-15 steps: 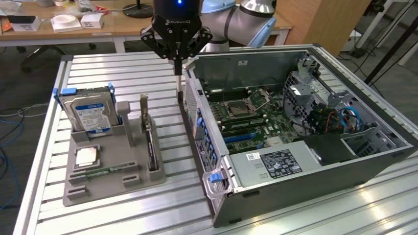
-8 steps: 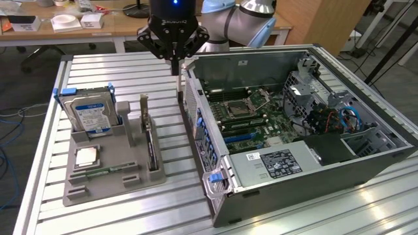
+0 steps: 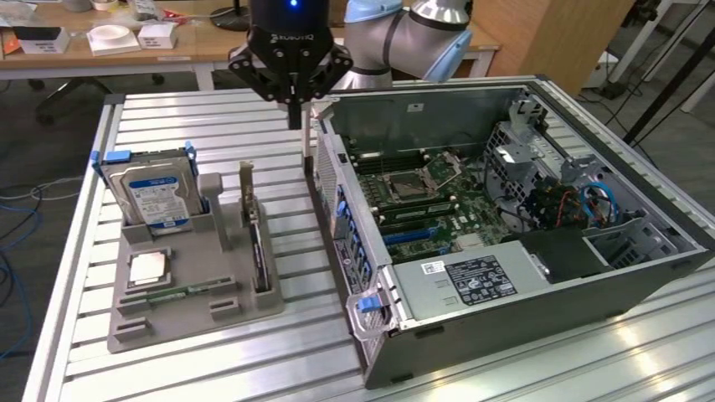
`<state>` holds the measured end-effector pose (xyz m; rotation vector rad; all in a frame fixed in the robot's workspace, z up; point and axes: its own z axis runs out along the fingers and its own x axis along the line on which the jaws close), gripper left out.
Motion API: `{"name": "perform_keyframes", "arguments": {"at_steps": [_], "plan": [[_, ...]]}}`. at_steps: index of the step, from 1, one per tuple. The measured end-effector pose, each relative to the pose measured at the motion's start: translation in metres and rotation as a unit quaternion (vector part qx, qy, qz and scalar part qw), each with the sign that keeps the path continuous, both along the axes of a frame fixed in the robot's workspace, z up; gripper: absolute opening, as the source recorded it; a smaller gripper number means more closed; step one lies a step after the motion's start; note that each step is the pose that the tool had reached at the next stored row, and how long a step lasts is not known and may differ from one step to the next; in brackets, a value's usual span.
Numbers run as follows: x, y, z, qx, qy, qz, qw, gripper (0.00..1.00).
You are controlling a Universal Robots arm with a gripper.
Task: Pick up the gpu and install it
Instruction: 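Reach for the gpu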
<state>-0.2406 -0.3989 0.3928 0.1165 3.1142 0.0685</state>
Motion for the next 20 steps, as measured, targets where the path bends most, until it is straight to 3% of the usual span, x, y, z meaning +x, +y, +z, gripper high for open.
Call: {"name": "perform_keyframes", "arguments": {"at_steps": [20], "plan": [[-0.013, 0.0, 0.0, 0.0, 0.0, 0.0, 1.0, 0.11]]}}
